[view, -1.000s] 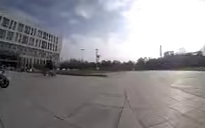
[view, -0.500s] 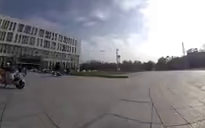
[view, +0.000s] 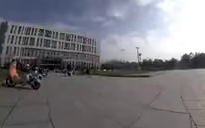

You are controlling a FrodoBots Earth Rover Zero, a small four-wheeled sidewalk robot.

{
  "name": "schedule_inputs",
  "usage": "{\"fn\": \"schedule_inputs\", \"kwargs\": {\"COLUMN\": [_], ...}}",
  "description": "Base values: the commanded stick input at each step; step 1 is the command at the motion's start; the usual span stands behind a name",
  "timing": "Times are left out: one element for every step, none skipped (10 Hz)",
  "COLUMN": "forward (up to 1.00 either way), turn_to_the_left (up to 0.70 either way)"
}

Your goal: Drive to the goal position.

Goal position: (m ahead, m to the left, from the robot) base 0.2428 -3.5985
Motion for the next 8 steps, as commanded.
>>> {"fn": "schedule_inputs", "kwargs": {"forward": [0.85,0.85,0.85,0.85,0.85,0.85,0.85,0.85], "turn_to_the_left": [0.0,0.0,0.0,0.0,0.0,0.0,0.0,0.0]}}
